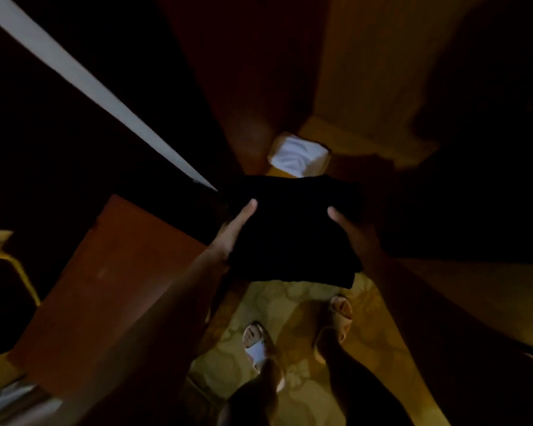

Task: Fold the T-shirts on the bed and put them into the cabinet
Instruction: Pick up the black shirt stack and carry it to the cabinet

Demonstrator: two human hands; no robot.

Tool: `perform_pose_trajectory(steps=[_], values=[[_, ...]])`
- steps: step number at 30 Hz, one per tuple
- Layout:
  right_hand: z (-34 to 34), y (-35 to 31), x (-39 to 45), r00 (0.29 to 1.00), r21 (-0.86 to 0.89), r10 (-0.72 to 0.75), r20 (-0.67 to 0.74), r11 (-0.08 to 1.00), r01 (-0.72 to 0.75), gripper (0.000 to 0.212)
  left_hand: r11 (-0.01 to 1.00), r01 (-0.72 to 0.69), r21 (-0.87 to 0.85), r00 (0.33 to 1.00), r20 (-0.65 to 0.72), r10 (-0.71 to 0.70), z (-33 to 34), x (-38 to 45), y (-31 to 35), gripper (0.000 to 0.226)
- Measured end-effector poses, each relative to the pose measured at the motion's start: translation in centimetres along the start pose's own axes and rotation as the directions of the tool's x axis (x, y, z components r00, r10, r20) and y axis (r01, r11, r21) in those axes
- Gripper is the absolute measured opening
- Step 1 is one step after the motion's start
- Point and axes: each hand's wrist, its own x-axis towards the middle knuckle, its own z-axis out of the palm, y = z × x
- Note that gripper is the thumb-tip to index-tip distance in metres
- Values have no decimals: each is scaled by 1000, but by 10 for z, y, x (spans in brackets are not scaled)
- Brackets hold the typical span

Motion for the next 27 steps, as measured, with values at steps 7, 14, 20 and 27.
perform_pose_trajectory(steps=[7, 14, 20, 27], values=[[12, 109, 138, 998, 41, -1, -66, 999, 4, 53, 992, -77, 98, 994, -69, 84, -11, 170, -68, 58], [13, 252, 318, 1000, 97, 15, -15, 995, -14, 79, 988, -87, 125, 994, -57, 94, -20, 328, -103, 84], [33, 247, 372, 993, 115, 49, -112, 993, -36, 67, 996, -73, 51, 997, 17, 72, -27, 435, -125, 60], [45, 286, 435, 973, 86, -31, -229, 995, 52, 81, 979, -126, 158, 991, 71, 117, -37, 515, -113, 82]])
